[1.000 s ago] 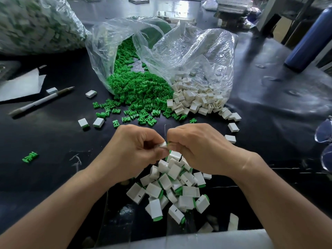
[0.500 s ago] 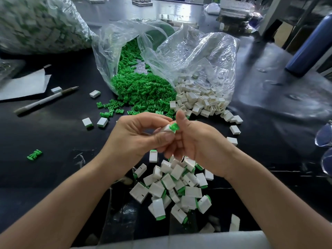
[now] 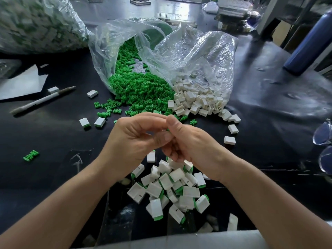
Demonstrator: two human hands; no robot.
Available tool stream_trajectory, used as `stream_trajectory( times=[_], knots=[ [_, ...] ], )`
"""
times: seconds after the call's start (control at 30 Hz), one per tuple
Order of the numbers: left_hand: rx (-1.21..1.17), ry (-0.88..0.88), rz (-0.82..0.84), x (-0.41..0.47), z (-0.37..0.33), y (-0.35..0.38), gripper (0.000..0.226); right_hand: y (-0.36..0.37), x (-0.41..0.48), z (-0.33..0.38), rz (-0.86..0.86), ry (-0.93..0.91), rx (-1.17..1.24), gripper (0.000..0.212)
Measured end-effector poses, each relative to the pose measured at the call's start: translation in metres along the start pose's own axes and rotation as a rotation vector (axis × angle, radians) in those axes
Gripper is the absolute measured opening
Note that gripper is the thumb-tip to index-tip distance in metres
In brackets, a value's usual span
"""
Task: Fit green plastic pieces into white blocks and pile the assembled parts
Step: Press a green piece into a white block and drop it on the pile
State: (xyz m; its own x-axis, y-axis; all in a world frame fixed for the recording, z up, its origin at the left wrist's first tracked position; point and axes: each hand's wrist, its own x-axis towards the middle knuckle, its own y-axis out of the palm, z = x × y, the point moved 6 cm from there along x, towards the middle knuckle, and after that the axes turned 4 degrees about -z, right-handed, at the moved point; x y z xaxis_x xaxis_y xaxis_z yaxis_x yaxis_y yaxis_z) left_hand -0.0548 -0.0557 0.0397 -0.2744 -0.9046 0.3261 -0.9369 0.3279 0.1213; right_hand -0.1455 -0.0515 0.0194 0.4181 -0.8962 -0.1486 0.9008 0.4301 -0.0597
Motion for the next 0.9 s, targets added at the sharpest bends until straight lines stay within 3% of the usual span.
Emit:
stream_trajectory(
  times=[0.27,0.37,0.5,0.67,0.9],
  knots=[
    [0.059,0.011,-0.028,0.0,0.004,-0.004,0.018,0.002,-0.002,0.005,-0.001,-0.04,-0.042,0.046],
    [0.093,0.014,-0.029,-0.001,0.003,-0.003,0.006,0.005,-0.004,0.012,-0.002,-0.112,-0.026,0.048],
    [0.044,0.005,-0.017,0.0,0.002,-0.001,0.012,-0.001,0.0,0.001,-0.073,-0.044,-0.06,0.055],
    [-0.031,-0.063,-0.041,0.001,0.001,-0.003,0.024,-0.001,-0.001,0.003,-0.017,-0.014,0.066,0.042],
    [-0.03,-0.194,-0.039,0.0,0.005,-0.007,0.024,-0.004,0.001,0.002,0.0,-0.018,0.012,0.033]
  ],
)
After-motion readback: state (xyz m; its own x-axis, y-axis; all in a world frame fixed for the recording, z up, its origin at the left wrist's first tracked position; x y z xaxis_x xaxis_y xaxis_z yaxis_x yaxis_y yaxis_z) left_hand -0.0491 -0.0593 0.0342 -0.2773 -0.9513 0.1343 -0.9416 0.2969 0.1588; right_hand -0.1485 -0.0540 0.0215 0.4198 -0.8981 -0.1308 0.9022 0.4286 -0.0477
